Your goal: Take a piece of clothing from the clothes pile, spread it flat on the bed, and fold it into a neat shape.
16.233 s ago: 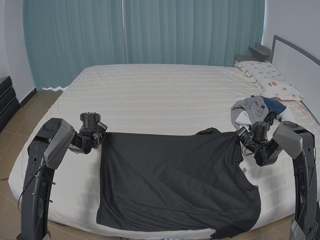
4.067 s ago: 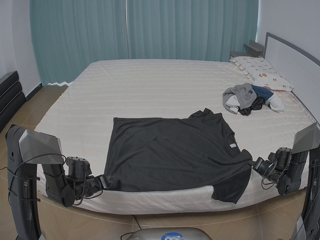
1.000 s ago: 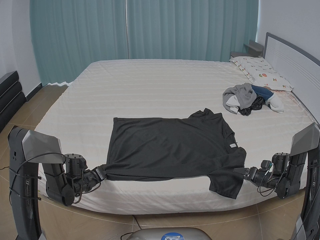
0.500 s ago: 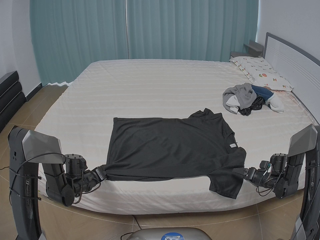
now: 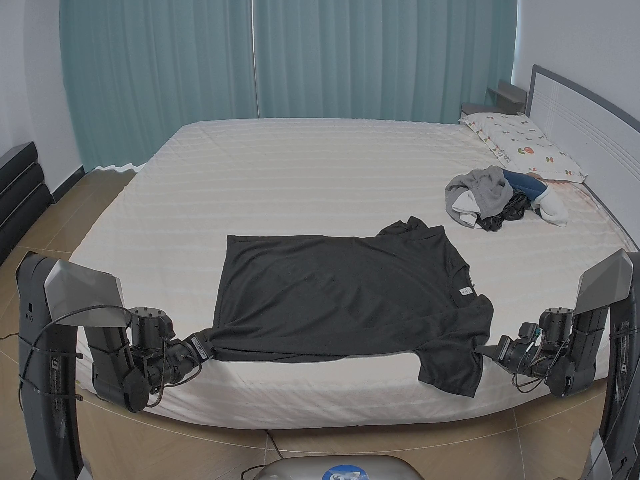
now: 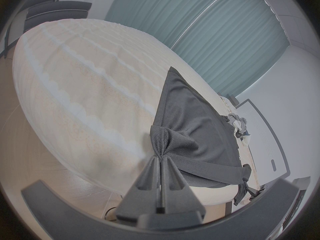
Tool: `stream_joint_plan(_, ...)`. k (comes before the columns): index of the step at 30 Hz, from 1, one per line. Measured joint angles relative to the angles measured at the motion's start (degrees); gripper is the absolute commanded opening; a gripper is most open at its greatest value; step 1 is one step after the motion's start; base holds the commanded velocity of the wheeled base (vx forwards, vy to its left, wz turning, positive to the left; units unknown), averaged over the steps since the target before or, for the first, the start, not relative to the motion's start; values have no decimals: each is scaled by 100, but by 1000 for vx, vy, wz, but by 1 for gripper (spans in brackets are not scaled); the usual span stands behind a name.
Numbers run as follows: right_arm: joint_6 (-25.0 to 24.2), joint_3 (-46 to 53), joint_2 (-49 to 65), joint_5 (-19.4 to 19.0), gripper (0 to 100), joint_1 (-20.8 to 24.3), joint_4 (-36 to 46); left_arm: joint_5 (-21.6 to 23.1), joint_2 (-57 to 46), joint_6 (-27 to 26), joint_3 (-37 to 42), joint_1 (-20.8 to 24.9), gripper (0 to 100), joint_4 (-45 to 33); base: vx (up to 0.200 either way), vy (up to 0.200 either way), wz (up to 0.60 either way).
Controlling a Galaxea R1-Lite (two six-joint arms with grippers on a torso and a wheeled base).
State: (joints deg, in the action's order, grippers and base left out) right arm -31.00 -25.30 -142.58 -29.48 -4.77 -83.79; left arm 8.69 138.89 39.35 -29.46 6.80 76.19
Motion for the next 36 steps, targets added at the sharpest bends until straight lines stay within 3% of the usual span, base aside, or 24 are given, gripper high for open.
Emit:
stream_joint_plan(12, 150, 601, 534, -2, 0, -129, 23, 6, -24, 50, -18, -68, 0, 9, 0, 0, 0)
stream_joint_plan(22, 1295, 1445, 951, -11, 0, -201, 20, -2, -173, 17, 78, -171, 0, 11, 0, 0, 0)
stream_joint_plan(36, 2102, 2288, 1242, -13, 0, -177, 11, -199, -377, -805, 592, -188, 0, 55, 0, 0, 0)
